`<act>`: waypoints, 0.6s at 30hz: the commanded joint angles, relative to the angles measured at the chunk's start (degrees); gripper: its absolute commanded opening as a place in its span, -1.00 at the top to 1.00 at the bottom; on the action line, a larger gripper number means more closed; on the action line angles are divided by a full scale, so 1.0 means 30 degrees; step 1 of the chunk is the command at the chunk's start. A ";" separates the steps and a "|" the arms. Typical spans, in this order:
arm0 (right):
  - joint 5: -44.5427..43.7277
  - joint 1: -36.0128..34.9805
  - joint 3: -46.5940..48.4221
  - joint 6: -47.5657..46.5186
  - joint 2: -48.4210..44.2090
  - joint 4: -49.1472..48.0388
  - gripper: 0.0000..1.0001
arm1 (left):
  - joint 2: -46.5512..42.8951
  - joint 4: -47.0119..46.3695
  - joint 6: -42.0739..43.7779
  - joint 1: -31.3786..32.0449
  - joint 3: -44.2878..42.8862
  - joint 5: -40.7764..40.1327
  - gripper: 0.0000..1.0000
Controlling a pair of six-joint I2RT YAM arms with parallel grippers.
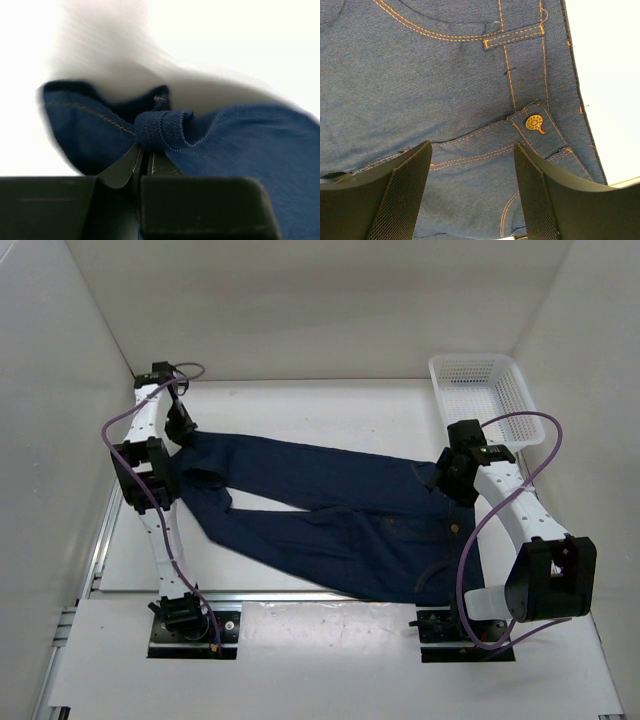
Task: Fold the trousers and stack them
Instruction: Flatten the trousers out
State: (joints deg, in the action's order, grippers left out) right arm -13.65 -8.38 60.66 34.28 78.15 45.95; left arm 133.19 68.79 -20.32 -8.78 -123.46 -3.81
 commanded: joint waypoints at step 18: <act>0.0009 -0.0048 0.0025 -0.0090 -0.0503 -0.0113 -0.43 | -0.2151 0.0508 0.0385 0.2691 -0.3413 -0.2007 -0.98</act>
State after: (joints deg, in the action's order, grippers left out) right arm -13.34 -8.38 60.64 34.28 78.11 46.00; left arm 125.05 69.32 -18.70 -0.32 -137.16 -9.87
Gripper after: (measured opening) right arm 0.714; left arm 0.995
